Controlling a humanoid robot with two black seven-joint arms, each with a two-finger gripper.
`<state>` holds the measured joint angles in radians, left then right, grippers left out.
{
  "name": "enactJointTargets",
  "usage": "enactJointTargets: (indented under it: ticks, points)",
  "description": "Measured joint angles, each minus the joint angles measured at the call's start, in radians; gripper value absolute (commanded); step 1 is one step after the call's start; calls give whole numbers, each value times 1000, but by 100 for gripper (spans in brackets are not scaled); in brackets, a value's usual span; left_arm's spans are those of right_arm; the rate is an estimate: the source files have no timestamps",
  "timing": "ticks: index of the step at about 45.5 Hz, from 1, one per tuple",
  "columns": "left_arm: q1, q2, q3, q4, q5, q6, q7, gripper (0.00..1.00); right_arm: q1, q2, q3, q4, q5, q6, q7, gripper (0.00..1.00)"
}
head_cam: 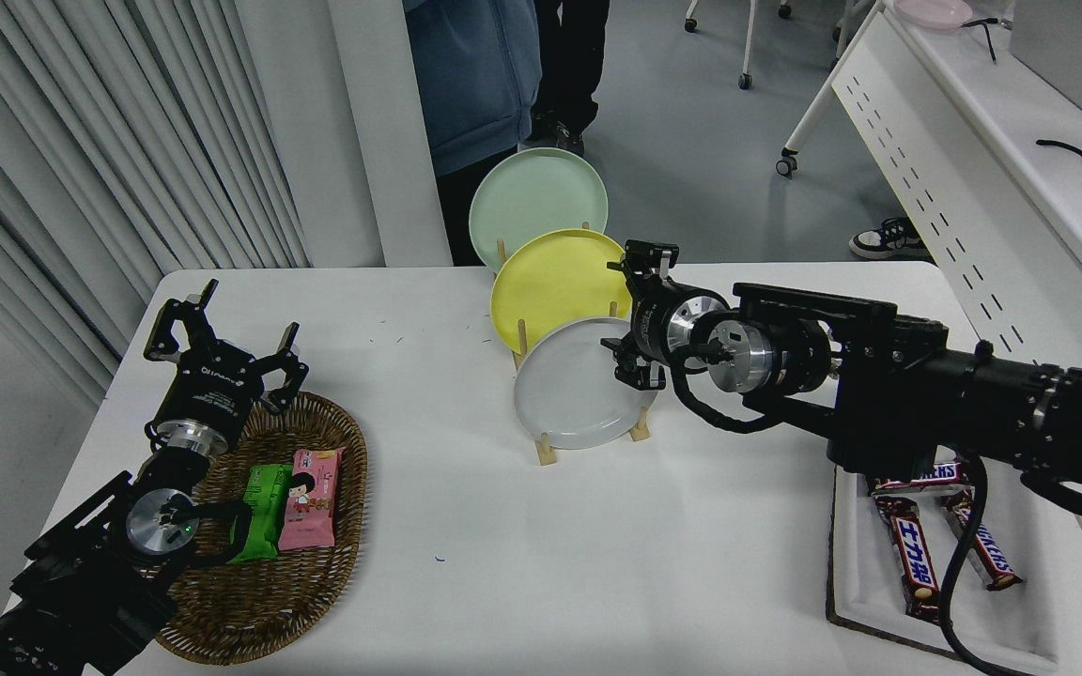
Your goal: Place the plate on the table
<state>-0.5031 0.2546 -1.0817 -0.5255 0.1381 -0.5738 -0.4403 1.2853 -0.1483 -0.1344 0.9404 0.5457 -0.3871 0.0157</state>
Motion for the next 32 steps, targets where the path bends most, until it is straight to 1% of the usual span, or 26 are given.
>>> enactJointTargets:
  ticks: [10,13,15,18,22,32]
  points:
    - [0,0,0,0,0,0,0,100,1,14,0,-20,1,33,-20,91]
    - [0,0,0,0,0,0,0,100,1,17,0,-23,1,39,-24,86]
    - [0,0,0,0,0,0,0,100,1,18,0,-25,1,43,-25,85]
    - [0,0,0,0,0,0,0,100,1,20,-1,-29,1,46,-27,75]
    - [0,0,0,0,0,-1,0,100,2,21,1,-36,1,50,-29,66]
    - [0,0,0,0,0,-1,0,100,4,21,6,-46,0,54,-31,64]
